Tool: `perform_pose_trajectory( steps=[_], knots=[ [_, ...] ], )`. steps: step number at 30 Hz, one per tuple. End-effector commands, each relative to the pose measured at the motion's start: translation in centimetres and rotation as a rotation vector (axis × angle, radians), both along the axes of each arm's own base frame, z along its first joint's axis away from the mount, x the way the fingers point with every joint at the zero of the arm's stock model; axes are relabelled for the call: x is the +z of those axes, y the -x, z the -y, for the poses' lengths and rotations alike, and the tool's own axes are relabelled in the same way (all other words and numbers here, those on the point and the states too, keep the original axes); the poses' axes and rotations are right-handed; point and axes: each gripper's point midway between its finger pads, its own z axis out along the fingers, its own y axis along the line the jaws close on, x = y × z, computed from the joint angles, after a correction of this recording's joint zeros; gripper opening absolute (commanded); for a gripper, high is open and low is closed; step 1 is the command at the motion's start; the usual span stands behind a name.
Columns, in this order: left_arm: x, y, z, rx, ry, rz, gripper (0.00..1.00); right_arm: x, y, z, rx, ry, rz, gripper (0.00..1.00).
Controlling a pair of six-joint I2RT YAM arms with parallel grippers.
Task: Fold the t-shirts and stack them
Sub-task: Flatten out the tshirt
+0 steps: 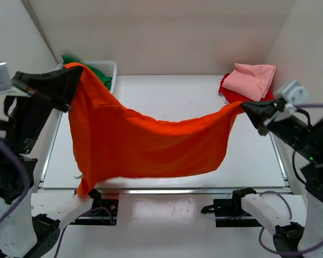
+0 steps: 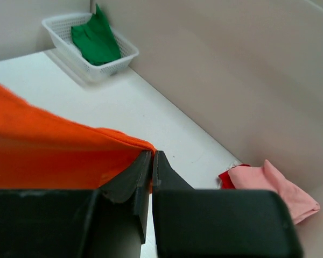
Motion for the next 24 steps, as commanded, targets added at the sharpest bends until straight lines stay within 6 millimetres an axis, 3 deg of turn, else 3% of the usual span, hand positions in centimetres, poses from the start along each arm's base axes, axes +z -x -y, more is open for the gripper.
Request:
perform_pose_trajectory(
  steps=[1,3,5,6,7,8,9,11,14,15,16,17,18,19,20,21,22,23,24],
  knots=[
    [-5.0,-7.7,1.3,0.062,-0.088,-0.144,0.0,-2.1,-6.4,-0.6,-0.019,0.051,-0.062,0.0],
    [-7.5,-10.2,1.6,0.054,-0.108,-0.19,0.0,-3.2,-8.7,-0.6,-0.006,0.046,-0.088,0.01],
    [-11.0,-13.6,1.4,0.065,-0.129,-0.254,0.0,-5.7,-11.8,0.7,-0.013,0.026,-0.143,0.0],
    [-12.0,-14.5,1.5,0.064,-0.138,-0.273,0.0,-5.4,-12.7,1.8,0.0,0.003,-0.125,0.0],
    [-13.8,-16.3,1.8,0.069,-0.167,-0.304,0.0,-6.5,-14.4,3.1,-0.018,-0.026,-0.148,0.01],
    [-15.5,-18.0,2.0,0.071,-0.192,-0.339,0.0,-8.1,-15.6,3.0,0.004,-0.041,-0.186,0.0],
    [-16.1,-18.6,2.1,0.077,-0.205,-0.353,0.0,-8.5,-16.7,3.4,-0.017,-0.034,-0.182,0.0],
    [-18.4,-21.8,2.2,0.089,-0.25,-0.392,0.0,-10.4,-19.7,3.1,-0.031,-0.01,-0.206,0.0],
    [-19.8,-26.1,1.3,0.132,-0.3,-0.426,0.0,-10.8,-23.1,3.3,-0.028,0.003,-0.212,0.01],
    [-16.9,-26.3,1.2,0.142,-0.296,-0.369,0.0,-11.3,-24.5,3.5,-0.045,0.019,-0.221,0.0],
    [-18.2,-28.2,0.9,0.144,-0.314,-0.414,0.0,-9.6,-24.9,3.9,-0.066,0.039,-0.181,0.0],
    [-15.9,-28.7,1.0,0.137,-0.308,-0.384,0.0,-8.0,-25.9,3.9,-0.073,0.064,-0.138,0.01],
    [-12.9,-28.4,0.8,0.141,-0.289,-0.336,0.0,-8.0,-26.5,4.3,-0.091,0.069,-0.154,0.0],
    [-12.5,-29.0,1.0,0.135,-0.284,-0.33,0.0,-5.6,-26.5,4.7,-0.11,0.078,-0.098,0.0],
    [-9.9,-28.4,0.9,0.144,-0.273,-0.275,0.0,-3.3,-26.5,5.1,-0.12,0.082,-0.047,0.0],
    [-7.9,-27.6,1.0,0.149,-0.259,-0.228,0.0,-3.5,-26.9,5.4,-0.133,0.082,-0.064,0.0],
    [-7.2,-27.1,1.1,0.145,-0.257,-0.212,0.0,-1.3,-26.4,5.9,-0.151,0.097,-0.011,0.0],
    [-6.0,-26.1,0.8,0.151,-0.247,-0.188,0.0,-0.6,-26.6,6.5,-0.163,0.096,0.0,0.0],
    [-6.6,-26.2,0.9,0.146,-0.25,-0.196,0.0,0.0,-26.1,6.2,-0.154,0.101,0.018,0.0]
  ],
)
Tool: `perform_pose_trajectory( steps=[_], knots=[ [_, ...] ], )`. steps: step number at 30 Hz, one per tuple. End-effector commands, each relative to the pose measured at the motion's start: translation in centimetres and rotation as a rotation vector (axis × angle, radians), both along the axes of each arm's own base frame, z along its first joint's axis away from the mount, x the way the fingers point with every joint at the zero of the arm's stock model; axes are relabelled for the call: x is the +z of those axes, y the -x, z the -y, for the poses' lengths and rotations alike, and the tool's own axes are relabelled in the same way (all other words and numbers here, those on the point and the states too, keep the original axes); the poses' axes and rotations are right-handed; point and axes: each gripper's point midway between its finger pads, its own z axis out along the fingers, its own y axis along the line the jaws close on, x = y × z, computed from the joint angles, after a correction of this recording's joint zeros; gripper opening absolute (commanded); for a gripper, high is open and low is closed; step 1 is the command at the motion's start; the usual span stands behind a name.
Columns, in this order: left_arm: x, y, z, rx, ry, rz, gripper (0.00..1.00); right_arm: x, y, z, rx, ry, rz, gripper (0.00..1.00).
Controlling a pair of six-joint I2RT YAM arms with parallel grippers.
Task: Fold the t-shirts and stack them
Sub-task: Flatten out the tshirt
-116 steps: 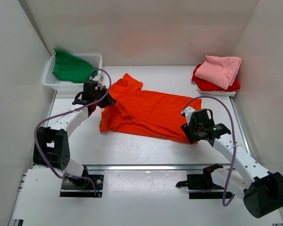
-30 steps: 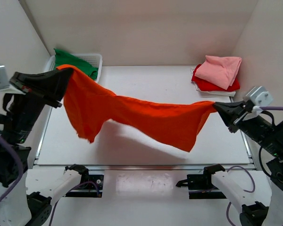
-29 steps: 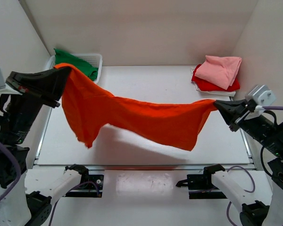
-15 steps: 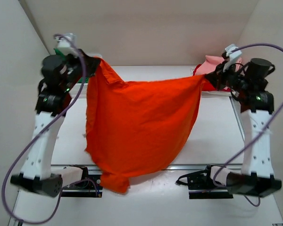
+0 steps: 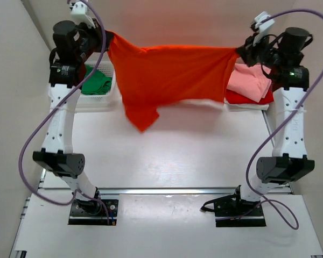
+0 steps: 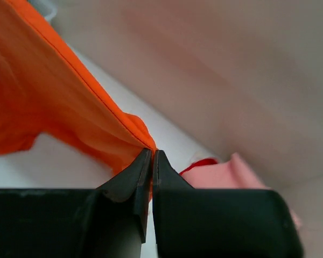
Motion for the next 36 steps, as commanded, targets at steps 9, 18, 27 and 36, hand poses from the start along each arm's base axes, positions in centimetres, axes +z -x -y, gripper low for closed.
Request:
perform_pose_trajectory(
  steps=[9,18,27,36],
  knots=[
    [-3.6,10.3,1.2,-0.077,-0.006,0.042,0.0,-8.1,3.6,1.3,-0.046,0.026,-0.099,0.0],
    [-26.0,17.8,1.2,-0.1,-0.072,-0.359,0.0,-26.3,13.2,-0.1,-0.043,0.03,-0.512,0.01],
    [-32.7,21.4,0.1,-0.067,-0.041,-0.504,0.0,-30.7,17.2,-1.8,0.015,0.085,-0.689,0.0],
    [-31.3,18.9,0.0,-0.034,0.018,-0.486,0.0,-33.7,18.5,-2.0,0.019,0.068,-0.839,0.0]
  ],
)
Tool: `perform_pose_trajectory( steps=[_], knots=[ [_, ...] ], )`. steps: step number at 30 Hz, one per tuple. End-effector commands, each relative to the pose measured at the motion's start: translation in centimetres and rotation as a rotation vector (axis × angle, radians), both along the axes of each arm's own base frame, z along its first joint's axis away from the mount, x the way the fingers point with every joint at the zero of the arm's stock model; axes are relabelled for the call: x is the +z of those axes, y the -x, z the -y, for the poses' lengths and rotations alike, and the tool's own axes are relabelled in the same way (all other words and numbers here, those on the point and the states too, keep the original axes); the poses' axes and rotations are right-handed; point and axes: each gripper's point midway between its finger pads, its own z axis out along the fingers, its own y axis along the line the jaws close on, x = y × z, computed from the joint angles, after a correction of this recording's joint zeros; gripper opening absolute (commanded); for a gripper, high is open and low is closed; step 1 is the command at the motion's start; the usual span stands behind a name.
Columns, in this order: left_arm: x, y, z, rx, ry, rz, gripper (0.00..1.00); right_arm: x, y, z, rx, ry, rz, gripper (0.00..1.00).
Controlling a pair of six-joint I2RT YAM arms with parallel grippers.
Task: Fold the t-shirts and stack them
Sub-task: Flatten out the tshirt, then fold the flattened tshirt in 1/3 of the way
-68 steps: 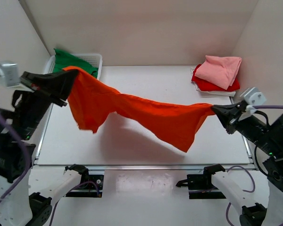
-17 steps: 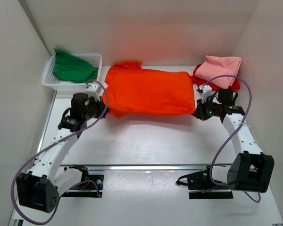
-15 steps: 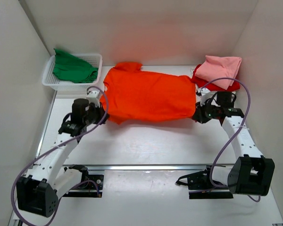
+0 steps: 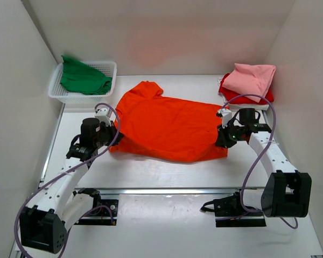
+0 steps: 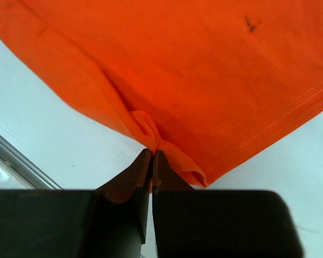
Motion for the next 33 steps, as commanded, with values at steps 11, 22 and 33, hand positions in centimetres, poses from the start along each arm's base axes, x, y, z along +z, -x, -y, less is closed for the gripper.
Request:
perform_pose_trajectory(
  steps=[11,22,33],
  knots=[
    [3.2,-5.9,0.0,0.065,0.06,0.069,0.0,1.6,0.7,0.5,-0.033,0.026,-0.064,0.0],
    [3.8,-5.6,-0.1,0.058,0.047,0.098,0.0,1.7,1.6,3.3,-0.247,0.002,-0.15,0.0],
    [4.8,-6.3,2.0,-0.015,0.082,0.111,0.0,-2.5,3.4,3.0,-0.285,0.015,-0.302,0.0]
  ],
)
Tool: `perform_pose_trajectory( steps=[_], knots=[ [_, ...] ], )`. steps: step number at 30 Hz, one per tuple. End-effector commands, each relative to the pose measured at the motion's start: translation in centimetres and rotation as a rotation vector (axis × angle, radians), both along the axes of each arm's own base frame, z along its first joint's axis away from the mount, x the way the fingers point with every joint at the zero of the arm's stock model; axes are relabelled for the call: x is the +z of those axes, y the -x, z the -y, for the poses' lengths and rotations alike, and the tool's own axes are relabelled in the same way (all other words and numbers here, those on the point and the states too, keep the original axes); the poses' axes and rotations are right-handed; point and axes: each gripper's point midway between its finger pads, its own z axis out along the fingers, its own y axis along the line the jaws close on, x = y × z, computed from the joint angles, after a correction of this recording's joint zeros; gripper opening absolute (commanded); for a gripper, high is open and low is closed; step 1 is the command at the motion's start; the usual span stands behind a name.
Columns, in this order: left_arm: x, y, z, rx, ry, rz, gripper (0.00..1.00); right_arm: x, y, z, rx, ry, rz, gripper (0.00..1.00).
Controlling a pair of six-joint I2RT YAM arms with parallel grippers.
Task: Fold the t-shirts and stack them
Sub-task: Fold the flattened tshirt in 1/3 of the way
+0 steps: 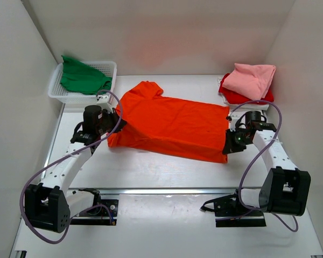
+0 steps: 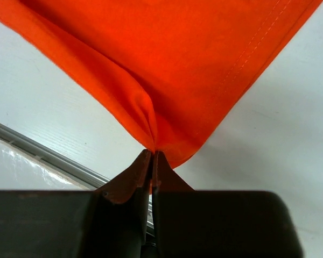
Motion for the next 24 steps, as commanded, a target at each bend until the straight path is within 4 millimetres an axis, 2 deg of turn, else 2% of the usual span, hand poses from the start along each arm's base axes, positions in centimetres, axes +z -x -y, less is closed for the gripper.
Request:
perform_pose_trajectory(
  steps=[1,4,6,11,16,18,19,20,21,22,24],
  knots=[
    [2.7,-1.1,1.1,-0.035,0.031,0.075,0.0,-0.9,-0.3,-0.2,-0.015,0.001,-0.017,0.0],
    [2.8,-1.8,1.2,-0.036,0.046,0.074,0.0,-1.7,-0.3,0.2,-0.031,-0.004,-0.043,0.0],
    [2.0,-2.3,1.4,-0.04,0.043,0.045,0.0,-1.9,-0.4,0.3,-0.032,0.003,-0.047,0.0],
    [1.3,-3.4,1.8,-0.036,0.042,0.032,0.01,-2.9,-0.8,0.7,-0.04,0.012,-0.072,0.0],
    [-0.8,-4.2,2.0,-0.033,0.034,-0.022,0.03,-4.2,-1.2,1.7,-0.078,0.05,-0.116,0.0],
    [-1.4,-4.9,1.4,-0.006,0.022,-0.031,0.07,-4.7,-1.6,2.4,-0.103,0.072,-0.127,0.0],
    [-1.7,-5.2,1.6,-0.006,0.025,-0.039,0.13,-4.9,-1.7,2.3,-0.1,0.079,-0.135,0.0],
    [-1.6,-5.5,1.9,-0.009,0.034,-0.033,0.23,-5.1,-2.5,2.9,-0.118,0.111,-0.121,0.0],
    [-1.7,-5.8,1.6,0.008,0.027,-0.029,0.27,-5.0,-3.3,3.7,-0.148,0.153,-0.1,0.01],
    [-1.6,-6.4,1.2,0.031,0.035,-0.022,0.37,-5.2,-3.6,3.9,-0.166,0.179,-0.098,0.04],
    [0.0,-8.1,0.7,0.075,0.054,0.043,0.48,-4.5,-6.1,6.0,-0.253,0.315,-0.008,0.19]
  ],
)
